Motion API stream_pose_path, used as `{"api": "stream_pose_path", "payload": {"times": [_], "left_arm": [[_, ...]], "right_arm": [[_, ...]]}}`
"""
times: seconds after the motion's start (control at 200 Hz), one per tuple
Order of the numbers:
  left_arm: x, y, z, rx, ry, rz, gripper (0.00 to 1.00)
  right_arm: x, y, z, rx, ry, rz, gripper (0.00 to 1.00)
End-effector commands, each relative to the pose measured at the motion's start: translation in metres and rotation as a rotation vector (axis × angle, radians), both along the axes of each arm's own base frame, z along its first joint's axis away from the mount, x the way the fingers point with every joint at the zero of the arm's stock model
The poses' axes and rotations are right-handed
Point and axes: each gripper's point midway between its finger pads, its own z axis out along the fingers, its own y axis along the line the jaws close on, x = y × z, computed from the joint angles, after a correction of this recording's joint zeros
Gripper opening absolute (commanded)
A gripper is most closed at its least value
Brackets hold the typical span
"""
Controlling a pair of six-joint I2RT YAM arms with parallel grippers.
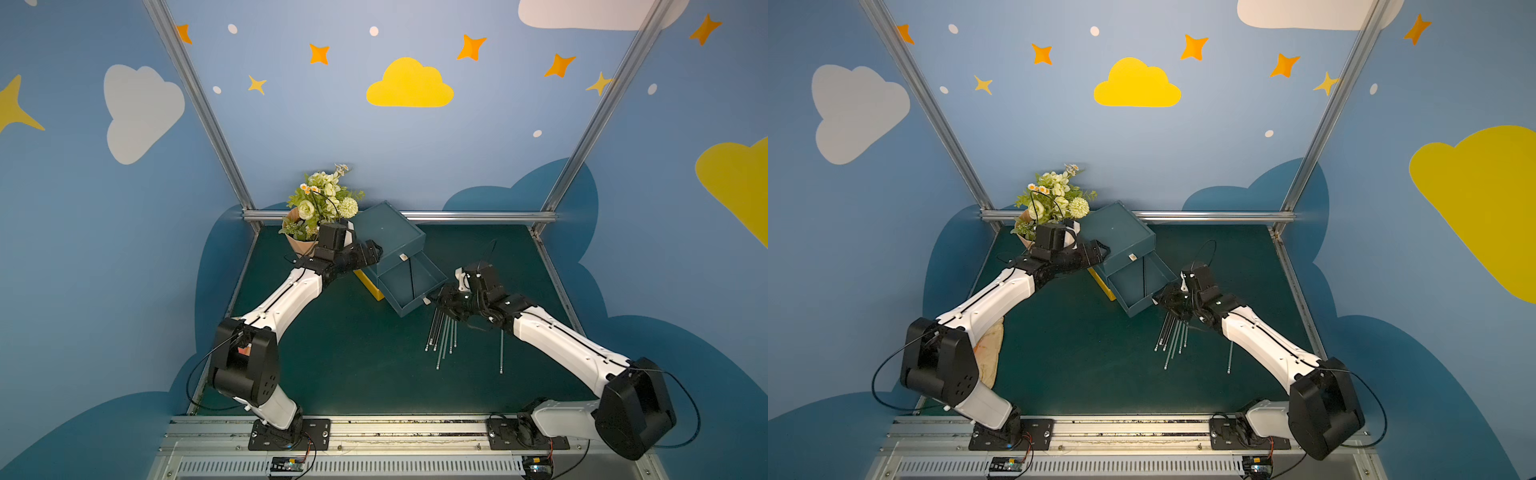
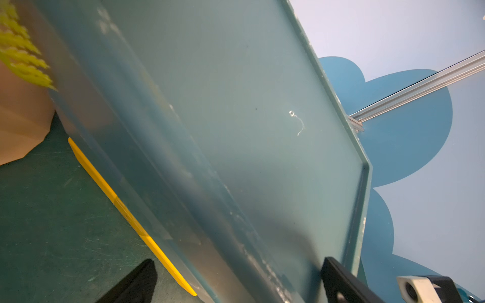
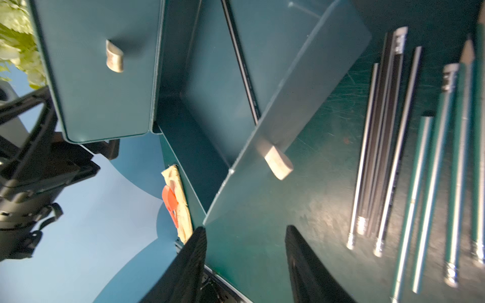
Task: Please place the pencils in the drawer according to their color
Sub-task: Pick up the pencil from the center of the board.
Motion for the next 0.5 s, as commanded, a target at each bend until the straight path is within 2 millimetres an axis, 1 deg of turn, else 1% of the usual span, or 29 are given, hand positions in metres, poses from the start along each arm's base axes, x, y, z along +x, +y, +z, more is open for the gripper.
{"api": "stream_pose_path", "payload": {"times": [0.0, 0.105, 0.18, 0.255, 0.385, 0.496], "left_arm": [[-0.007, 0.003, -0.021, 0.046, 0.068, -0.009, 1.0], [-0.007, 0.002, -0.02, 0.047, 0.064, -0.012, 1.0], [-0.007, 0.002, -0.02, 0.047, 0.065, -0.013, 1.0], [-0.007, 0.003, -0.021, 0.045, 0.068, -0.011, 1.0], [-0.008, 0.002, -0.019, 0.043, 0.064, -0.014, 1.0], [-0.008, 0.002, -0.019, 0.047, 0.064, -0.014, 1.0]], "right_arm": [[-0.022, -0.021, -0.012, -0.144, 0.047, 0.022, 0.5], [-0.037, -0.033, -0.026, -0.262, 0.07, 0.023, 0.48], [-0.045, -0.034, -0.038, -0.339, 0.074, 0.039, 0.47], [-0.052, -0.031, -0.049, -0.402, 0.075, 0.062, 0.45], [-0.054, -0.026, -0.065, -0.47, 0.062, 0.081, 0.43], [-0.053, -0.022, -0.075, -0.482, 0.065, 0.089, 0.41]]}}
